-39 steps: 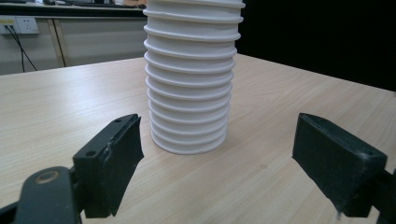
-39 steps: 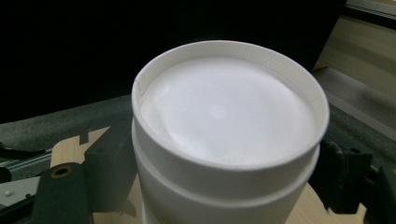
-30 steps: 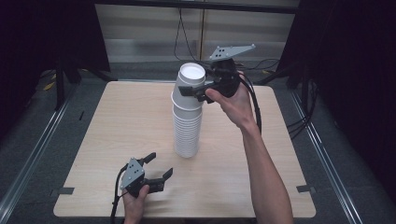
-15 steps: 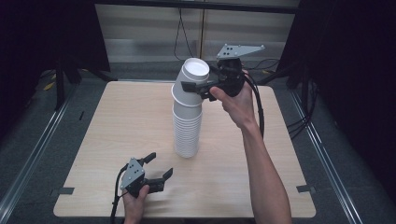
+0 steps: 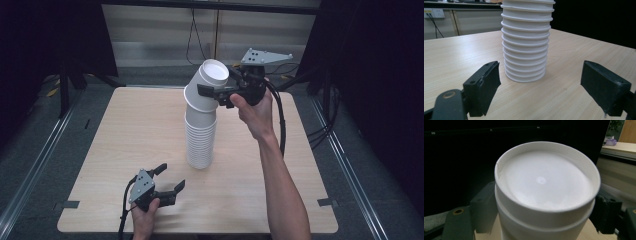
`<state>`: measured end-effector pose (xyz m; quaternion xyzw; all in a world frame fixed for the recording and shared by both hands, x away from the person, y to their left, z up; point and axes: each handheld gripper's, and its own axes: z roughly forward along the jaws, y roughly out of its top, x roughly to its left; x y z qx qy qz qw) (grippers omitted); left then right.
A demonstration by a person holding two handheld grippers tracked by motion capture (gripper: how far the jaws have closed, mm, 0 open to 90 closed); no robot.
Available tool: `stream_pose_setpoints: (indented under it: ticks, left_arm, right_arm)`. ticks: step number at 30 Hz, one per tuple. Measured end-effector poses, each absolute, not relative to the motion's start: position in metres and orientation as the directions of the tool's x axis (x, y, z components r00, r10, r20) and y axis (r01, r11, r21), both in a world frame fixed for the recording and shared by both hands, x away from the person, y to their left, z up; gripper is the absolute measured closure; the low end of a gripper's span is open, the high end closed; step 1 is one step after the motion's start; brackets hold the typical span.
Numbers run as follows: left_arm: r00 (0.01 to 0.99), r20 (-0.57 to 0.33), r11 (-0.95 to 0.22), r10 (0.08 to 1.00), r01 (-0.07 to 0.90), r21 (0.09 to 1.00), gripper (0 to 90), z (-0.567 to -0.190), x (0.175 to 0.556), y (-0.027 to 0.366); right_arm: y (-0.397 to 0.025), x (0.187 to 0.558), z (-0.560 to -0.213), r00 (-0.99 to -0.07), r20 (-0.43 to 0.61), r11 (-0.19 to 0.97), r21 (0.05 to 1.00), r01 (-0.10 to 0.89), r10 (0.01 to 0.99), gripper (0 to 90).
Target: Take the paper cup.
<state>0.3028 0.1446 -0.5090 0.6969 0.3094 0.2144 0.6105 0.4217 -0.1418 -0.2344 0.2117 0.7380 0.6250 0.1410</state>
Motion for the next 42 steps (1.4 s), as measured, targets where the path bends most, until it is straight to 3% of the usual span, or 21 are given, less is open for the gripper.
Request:
stream_pose_setpoints:
  ticks: [18, 42]
  left_arm:
    - [0.720, -0.079, -0.071, 0.689, 0.175, 0.982, 15.7, -0.509, 0.303, 0.144]
    - [0.720, -0.082, -0.071, 0.689, 0.180, 0.981, 15.7, -0.509, 0.304, 0.143]
  right_arm:
    - [-0.162, 0.411, -0.236, -0.868, 0.100, -0.027, 0.995, 0.099, 0.486, 21.5]
    - [-0.185, 0.390, -0.248, -0.859, 0.118, -0.096, 0.992, 0.080, 0.498, 21.6]
